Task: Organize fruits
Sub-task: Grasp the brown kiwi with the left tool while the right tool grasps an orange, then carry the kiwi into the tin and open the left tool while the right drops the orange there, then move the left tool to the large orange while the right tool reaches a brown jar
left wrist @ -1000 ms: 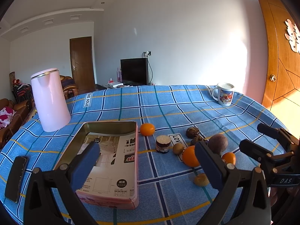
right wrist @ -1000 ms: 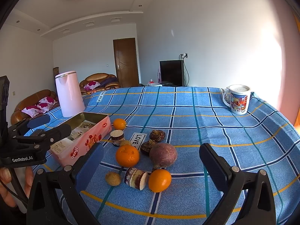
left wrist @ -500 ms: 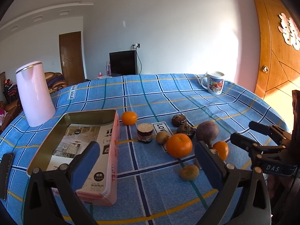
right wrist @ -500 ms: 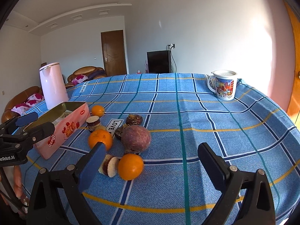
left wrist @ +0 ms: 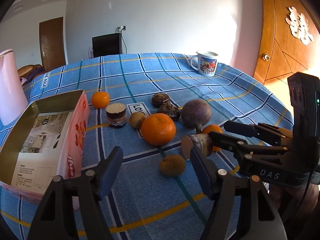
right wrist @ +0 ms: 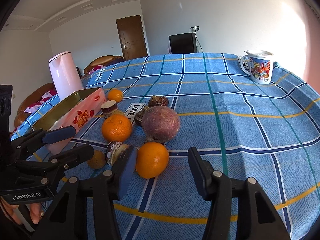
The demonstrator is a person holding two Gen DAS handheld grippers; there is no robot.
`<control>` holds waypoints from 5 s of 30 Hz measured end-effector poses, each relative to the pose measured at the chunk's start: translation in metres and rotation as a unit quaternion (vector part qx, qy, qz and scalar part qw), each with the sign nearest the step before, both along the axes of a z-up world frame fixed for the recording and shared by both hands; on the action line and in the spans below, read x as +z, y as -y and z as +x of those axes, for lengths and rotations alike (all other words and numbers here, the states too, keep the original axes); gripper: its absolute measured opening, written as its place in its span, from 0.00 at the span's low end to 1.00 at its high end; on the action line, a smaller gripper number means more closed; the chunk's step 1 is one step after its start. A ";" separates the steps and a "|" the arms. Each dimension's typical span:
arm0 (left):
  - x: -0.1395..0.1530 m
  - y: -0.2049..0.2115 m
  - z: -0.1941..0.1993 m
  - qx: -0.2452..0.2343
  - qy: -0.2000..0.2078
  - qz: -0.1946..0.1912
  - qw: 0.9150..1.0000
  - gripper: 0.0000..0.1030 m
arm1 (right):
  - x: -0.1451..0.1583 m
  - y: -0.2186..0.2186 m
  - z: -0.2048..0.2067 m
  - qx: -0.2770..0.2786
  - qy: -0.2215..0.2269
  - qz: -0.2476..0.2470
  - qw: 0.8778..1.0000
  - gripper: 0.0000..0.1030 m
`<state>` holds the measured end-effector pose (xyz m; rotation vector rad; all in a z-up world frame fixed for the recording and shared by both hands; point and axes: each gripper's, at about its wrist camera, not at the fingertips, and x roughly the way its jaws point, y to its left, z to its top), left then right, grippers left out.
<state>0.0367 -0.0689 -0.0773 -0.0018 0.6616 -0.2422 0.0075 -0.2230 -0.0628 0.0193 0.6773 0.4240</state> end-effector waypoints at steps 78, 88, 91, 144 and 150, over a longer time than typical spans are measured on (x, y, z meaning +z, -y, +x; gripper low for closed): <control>0.037 -0.115 -0.006 0.141 0.110 0.011 0.984 0.30 | 0.063 -0.114 0.000 0.162 0.127 -0.008 0.979 0.35; 0.030 -0.164 0.015 0.176 0.072 0.006 0.982 0.30 | 0.056 -0.176 0.021 0.214 0.101 -0.027 0.971 0.35; 0.028 -0.171 0.020 0.175 0.059 0.003 0.983 0.30 | 0.050 -0.193 0.028 0.222 0.092 -0.042 0.970 0.35; 0.029 -0.063 0.011 0.082 0.058 0.001 0.995 0.78 | 0.004 -0.062 0.000 0.049 0.011 -0.068 0.996 0.42; 0.023 -0.049 0.018 0.063 0.045 0.005 0.997 0.78 | 0.001 -0.055 0.011 0.053 0.000 -0.049 0.997 0.32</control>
